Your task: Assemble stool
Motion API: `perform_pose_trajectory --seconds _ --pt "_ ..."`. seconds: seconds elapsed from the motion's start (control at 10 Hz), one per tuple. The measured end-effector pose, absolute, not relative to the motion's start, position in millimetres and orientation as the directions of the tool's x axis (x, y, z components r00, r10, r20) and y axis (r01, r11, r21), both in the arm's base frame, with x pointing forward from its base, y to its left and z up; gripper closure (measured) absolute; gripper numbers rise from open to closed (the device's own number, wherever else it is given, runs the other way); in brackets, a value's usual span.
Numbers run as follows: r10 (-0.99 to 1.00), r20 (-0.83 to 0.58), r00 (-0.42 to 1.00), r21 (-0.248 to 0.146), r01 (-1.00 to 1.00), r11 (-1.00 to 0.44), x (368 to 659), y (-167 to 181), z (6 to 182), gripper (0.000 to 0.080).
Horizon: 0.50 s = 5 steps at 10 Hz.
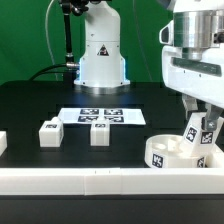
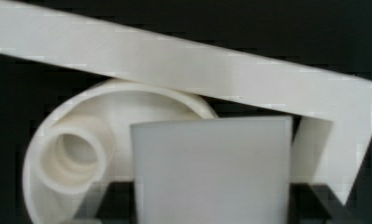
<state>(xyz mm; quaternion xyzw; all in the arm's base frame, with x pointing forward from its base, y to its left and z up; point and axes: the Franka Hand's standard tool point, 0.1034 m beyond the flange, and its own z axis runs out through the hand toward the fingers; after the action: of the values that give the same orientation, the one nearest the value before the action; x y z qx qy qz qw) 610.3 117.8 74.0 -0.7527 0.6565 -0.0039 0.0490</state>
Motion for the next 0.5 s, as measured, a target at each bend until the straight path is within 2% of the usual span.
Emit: perform_pose_trajectory --seconds 0.2,0.5 --pt "-0.994 -0.09 -0.06 -0.129 -0.989 0.071 612.4 121.5 74.4 0.0461" --pt "-0.967 -0.125 -0.221 -0.123 -0.964 0.236 612.5 122.3 74.7 0.0461"
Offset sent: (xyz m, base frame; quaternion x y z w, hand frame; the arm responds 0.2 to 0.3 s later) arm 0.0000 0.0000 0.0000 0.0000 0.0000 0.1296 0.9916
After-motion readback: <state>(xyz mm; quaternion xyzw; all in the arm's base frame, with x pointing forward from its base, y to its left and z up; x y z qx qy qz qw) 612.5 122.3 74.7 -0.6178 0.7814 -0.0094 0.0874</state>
